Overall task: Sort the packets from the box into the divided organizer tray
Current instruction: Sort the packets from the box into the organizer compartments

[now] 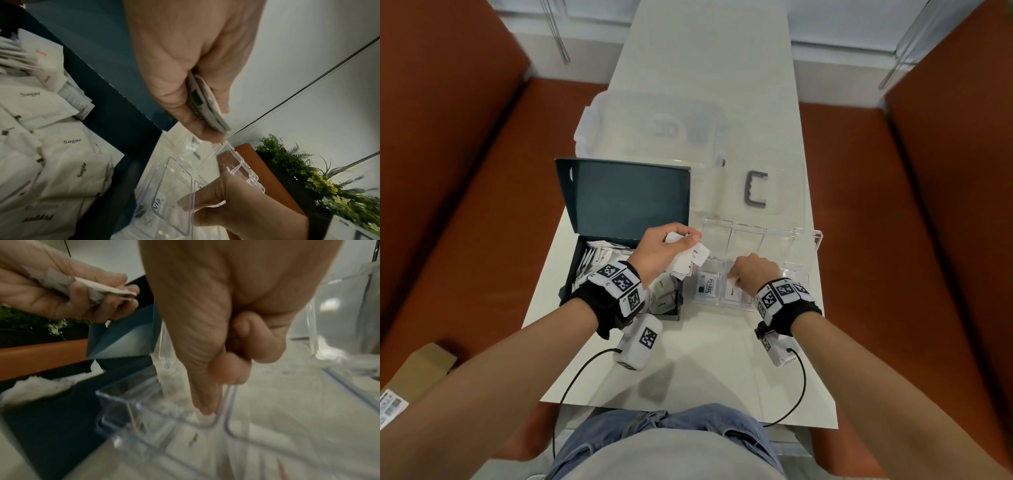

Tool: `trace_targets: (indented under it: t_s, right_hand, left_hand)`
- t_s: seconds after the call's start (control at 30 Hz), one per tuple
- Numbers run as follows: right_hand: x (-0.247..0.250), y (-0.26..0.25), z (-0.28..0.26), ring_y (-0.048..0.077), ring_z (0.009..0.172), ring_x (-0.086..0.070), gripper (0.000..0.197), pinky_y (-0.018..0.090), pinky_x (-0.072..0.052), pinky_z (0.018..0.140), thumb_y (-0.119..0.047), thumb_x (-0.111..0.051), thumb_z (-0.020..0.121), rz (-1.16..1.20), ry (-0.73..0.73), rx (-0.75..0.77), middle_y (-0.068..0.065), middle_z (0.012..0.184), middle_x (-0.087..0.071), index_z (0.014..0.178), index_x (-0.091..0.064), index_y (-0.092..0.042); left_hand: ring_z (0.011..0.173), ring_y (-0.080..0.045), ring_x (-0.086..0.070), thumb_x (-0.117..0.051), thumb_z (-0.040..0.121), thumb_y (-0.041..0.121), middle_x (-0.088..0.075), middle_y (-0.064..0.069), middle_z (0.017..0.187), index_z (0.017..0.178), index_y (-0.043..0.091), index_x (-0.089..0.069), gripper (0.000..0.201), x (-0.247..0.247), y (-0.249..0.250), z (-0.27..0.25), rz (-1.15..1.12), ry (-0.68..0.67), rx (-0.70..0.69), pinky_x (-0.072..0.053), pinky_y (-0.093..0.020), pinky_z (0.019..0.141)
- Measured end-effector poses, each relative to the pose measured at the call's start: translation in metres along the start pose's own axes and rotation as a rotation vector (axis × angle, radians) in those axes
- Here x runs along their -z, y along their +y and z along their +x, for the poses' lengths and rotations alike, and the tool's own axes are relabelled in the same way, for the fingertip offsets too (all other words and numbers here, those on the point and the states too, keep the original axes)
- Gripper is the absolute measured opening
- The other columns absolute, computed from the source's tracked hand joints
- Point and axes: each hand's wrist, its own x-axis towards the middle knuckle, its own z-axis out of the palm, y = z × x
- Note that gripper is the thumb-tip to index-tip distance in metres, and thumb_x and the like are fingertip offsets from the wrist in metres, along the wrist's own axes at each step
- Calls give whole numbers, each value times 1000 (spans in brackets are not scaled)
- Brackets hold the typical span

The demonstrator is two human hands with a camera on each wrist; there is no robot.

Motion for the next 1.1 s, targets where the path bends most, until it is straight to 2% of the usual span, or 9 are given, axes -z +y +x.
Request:
trace_targets:
  t_s: [0.03,0.1,0.2,0.33,0.43,0.6,0.73,0.93,1.1]
  right_hand:
    - [3,0,-1,26,95,-64,25,33,-50,76,-12,-54,93,0,-1,-1,2,110,-63,105,-68,-27]
    - [14,1,-5,28,91,-63,23,33,-50,74,-17,-52,93,8,23,-13,5,111,-63,107,-68,-23]
    - [41,0,-15,25,70,-64,25,32,-54,69,-23,-48,92,185,121,7,2,101,-66,102,-71,-26]
    - [72,-9,-28,8,42,-60,21,26,-56,60,-26,-50,95,601,278,93,-4,87,-72,105,-69,-24]
    - [78,-17,-31,7,47,-61,26,15,-46,45,-27,-62,91,790,261,145,3,88,-72,115,-65,-18]
    - [75,-20,-30,9,51,-58,37,20,-49,46,-13,-74,81,939,179,168,8,79,-72,117,-62,-14]
    - [73,-13,-28,8,50,-56,19,18,-49,49,-7,-70,83,981,207,134,3,68,-66,102,-71,-9]
    - [74,-4,-25,14,62,-63,8,21,-54,51,-11,-61,88,930,240,76,2,74,-66,85,-66,-16]
    - [76,8,-24,24,62,-68,8,36,-60,56,-10,-46,95,935,165,21,10,82,-60,97,-53,-14]
  left_hand:
    - [69,-21,-62,-66,90,16,-65,-16,92,107,0,-67,23,0,1,0,-9,-1,9,-52,-24,50]
    - [73,-23,-62,-63,92,18,-64,-17,95,107,2,-67,22,2,3,0,-27,-7,26,-54,-27,53]
    - [75,-26,-62,-57,96,12,-63,-19,100,106,5,-67,16,4,6,0,-46,-23,50,-54,-32,57]
    - [63,-14,-63,-49,96,2,-62,-14,92,105,6,-67,21,2,12,-1,-37,-32,40,-50,-22,46]
    - [51,-3,-60,-50,95,-1,-58,-5,82,111,3,-65,22,-2,17,-4,-55,-45,8,-45,-16,42]
    - [52,-2,-60,-56,94,2,-60,-1,86,118,8,-62,26,-7,23,-6,14,-83,-51,-46,-17,45]
    - [61,-3,-67,-60,91,-1,-63,-9,98,118,4,-61,28,-6,22,-7,12,-84,-56,-51,-16,51]
    - [76,-25,-73,-63,88,-3,-64,-16,113,111,9,-63,26,-5,18,-6,-68,-125,5,-58,-28,57]
    - [75,-25,-73,-62,90,-1,-60,-15,117,111,11,-64,25,-2,14,-6,-41,-94,22,-58,-29,55]
